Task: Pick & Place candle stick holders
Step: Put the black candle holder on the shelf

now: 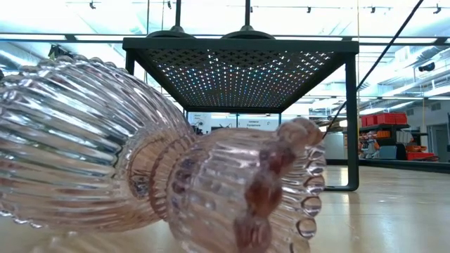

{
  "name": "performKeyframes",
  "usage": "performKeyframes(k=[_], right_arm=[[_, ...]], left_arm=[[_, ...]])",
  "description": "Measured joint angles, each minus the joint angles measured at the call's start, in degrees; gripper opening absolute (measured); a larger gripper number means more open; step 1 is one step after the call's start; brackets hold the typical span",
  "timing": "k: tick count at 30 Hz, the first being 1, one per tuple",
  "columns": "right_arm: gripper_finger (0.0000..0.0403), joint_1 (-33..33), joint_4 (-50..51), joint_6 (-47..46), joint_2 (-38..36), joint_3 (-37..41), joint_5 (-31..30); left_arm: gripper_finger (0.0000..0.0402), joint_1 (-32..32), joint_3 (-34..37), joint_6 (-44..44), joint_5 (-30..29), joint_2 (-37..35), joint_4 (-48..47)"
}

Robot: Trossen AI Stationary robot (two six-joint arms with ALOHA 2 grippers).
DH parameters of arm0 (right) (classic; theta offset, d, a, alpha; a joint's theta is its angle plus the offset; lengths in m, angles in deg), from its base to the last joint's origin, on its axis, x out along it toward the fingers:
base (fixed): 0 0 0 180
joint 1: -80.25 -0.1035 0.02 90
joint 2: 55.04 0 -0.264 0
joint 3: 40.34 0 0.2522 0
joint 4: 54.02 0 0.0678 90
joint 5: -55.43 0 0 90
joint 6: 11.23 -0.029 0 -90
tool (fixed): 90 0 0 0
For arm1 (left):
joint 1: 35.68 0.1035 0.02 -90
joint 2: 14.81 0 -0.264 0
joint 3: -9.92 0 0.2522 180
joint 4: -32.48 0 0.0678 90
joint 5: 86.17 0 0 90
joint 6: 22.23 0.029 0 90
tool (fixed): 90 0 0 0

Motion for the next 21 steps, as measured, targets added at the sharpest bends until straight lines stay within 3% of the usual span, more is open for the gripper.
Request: performKeyframes(k=[2, 6, 11, 16, 18, 21], right_arm=[[0.0067, 0.4, 7.1, -7.8, 0.0, 0.0, 1.9], [0.0053, 2.9, 22.2, -26.6, 0.0, 0.0, 13.1], [0.0035, 11.1, 42.7, -52.4, 0.0, 0.0, 46.8], [0.0026, 17.2, 53.6, -54.7, -1.1, 0.0, 75.8], [0.0023, 18.9, 57.0, -56.7, -2.7, 0.0, 81.3], [0.0022, 21.1, 61.3, -60.2, -5.5, 0.0, 81.5]], left_arm=[[0.0107, 0.0, 0.0, -0.1, 0.0, 0.0, 0.0], [0.0107, 0.0, 0.0, -0.1, 0.0, 0.0, 0.0], [0.0107, 0.0, 0.0, -1.3, 0.0, 0.0, 0.0], [0.0107, 0.0, 0.0, -1.6, 0.0, 0.0, 0.0], [0.0107, 0.0, 0.0, -1.7, 0.0, 0.0, 0.1], [0.0107, 0.0, 0.0, -2.4, 0.0, 0.0, 0.1]])
